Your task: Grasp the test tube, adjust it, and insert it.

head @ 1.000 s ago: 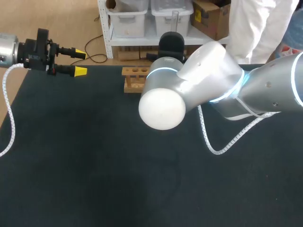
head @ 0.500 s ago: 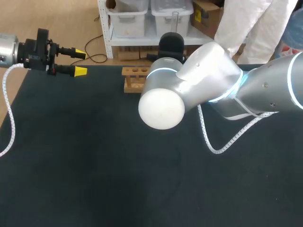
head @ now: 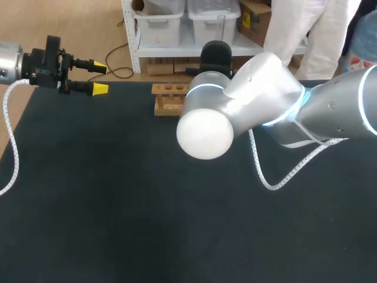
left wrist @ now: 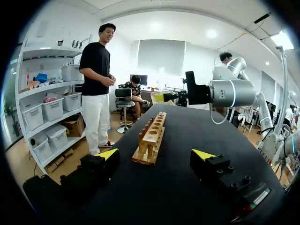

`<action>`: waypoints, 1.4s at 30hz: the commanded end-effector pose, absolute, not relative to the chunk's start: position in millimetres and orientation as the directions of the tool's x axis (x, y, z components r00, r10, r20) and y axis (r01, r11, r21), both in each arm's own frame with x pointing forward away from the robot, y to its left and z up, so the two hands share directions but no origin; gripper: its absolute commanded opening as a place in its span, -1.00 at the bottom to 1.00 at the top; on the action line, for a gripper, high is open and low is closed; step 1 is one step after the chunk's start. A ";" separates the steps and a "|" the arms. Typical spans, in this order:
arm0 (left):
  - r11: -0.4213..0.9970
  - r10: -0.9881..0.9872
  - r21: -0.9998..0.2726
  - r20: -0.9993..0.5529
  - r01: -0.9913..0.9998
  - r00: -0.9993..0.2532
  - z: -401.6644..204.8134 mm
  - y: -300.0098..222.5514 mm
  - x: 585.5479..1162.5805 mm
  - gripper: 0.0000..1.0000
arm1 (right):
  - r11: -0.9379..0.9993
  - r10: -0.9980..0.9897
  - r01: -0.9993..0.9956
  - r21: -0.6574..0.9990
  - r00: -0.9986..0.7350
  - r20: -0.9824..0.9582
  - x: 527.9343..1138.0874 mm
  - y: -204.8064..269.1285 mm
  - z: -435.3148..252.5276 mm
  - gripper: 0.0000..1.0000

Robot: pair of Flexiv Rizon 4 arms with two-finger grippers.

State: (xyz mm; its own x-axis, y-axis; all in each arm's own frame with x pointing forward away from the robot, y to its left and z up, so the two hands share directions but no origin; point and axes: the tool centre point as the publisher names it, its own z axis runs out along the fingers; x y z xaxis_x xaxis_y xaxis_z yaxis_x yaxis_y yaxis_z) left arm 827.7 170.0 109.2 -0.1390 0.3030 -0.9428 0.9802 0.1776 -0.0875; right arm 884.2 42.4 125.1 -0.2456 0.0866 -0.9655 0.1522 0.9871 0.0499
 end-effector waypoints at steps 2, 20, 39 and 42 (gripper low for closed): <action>0.180 0.303 -0.085 -0.943 0.980 -0.137 108.8 170.1 826.2 1.00 | 0.987 0.090 0.154 0.053 -0.244 -0.966 888.3 42.1 121.9 -1.00; 0.180 0.303 -0.085 -0.943 0.980 -0.137 108.8 170.1 826.2 1.00 | 0.986 0.109 0.152 0.068 -0.279 -0.954 885.9 49.2 104.5 -1.00; 0.180 0.303 -0.085 -0.943 0.980 -0.137 108.8 170.1 826.2 1.00 | 0.980 0.147 0.173 0.094 -0.329 -0.933 880.4 57.4 75.5 -1.00; 0.180 0.303 -0.085 -0.943 0.980 -0.137 108.8 170.1 826.2 1.00 | 0.980 0.149 0.173 0.094 -0.337 -0.930 878.6 57.5 73.5 -1.00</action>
